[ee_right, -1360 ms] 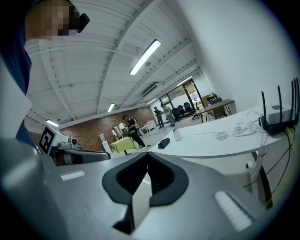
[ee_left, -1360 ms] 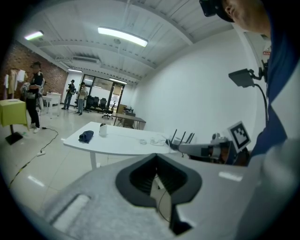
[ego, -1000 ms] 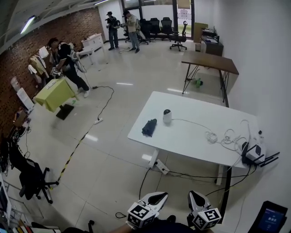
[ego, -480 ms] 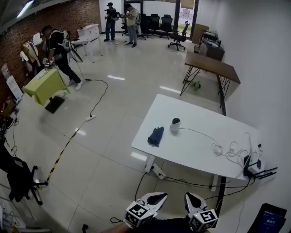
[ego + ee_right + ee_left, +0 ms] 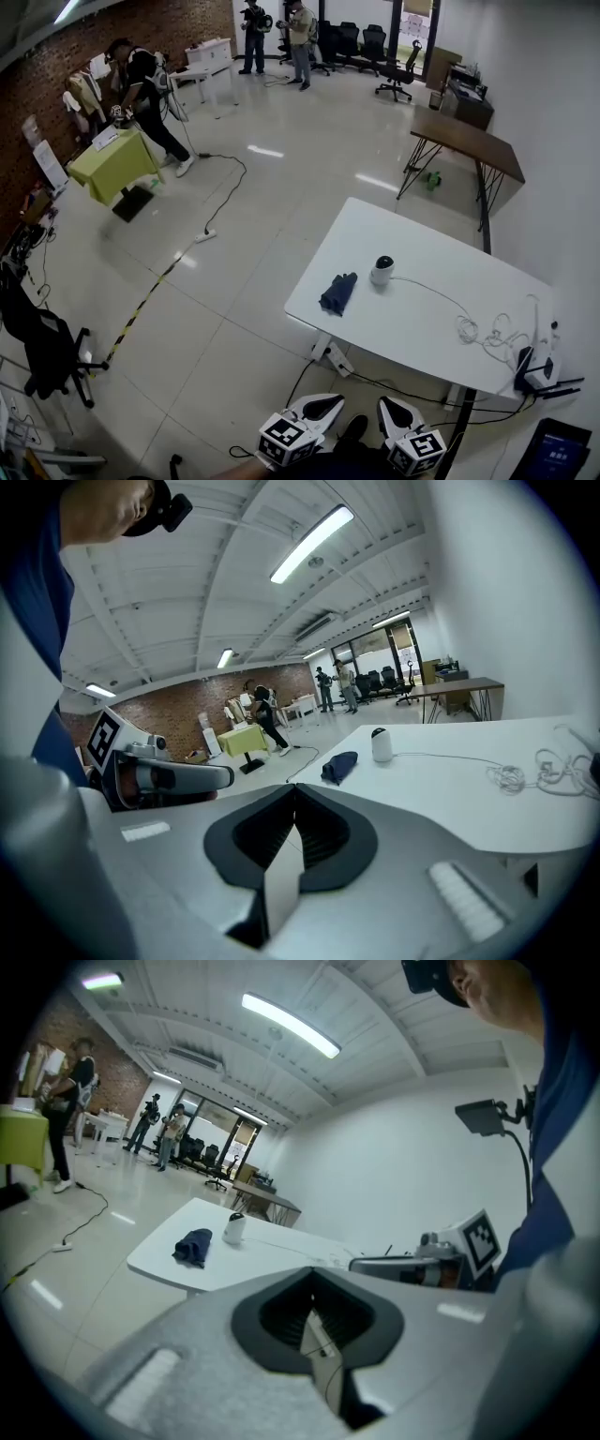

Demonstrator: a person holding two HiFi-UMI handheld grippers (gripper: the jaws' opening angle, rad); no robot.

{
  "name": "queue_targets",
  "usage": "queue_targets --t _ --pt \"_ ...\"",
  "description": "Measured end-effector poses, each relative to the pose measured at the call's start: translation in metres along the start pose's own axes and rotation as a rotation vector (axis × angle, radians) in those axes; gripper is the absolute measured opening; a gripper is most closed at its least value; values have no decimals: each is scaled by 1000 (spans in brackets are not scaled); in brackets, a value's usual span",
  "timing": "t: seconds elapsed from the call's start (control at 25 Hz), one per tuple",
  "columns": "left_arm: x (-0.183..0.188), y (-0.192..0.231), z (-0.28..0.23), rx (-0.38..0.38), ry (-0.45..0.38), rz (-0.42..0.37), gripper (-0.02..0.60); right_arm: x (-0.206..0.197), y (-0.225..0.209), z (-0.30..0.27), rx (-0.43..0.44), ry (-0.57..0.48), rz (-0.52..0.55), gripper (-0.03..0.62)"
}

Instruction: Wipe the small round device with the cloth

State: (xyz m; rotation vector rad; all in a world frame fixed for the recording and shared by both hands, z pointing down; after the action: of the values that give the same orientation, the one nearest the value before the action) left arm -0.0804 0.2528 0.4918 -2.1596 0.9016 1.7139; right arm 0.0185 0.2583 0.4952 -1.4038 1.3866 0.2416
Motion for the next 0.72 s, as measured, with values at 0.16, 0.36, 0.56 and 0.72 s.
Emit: queue_targets --t 0.16,0.36,0.56,0.72 --pt "19 2 -29 58 -7 -25 2 38 -20 -9 60 -27 -8 11" --pt "38 -5 -71 120 -12 -65 3 73 -59 -5 77 -49 -26 12" --pt "48 -7 -93 154 5 -82 2 90 -91 -7 85 -65 -44 11" --pt "50 -3 -100 151 40 -56 2 86 -109 -10 73 -57 -80 11"
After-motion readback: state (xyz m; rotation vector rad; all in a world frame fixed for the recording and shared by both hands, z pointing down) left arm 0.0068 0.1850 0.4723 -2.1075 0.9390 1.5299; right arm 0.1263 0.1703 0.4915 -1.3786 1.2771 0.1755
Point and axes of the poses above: the fingertips, and each gripper's own axes: z backward along the fingers, y to its left, x out of its top, the point moved 1 cm from there along z, backward along the fingers, and after that the axes turned 15 degrees about -z, right-handed, at the moved point
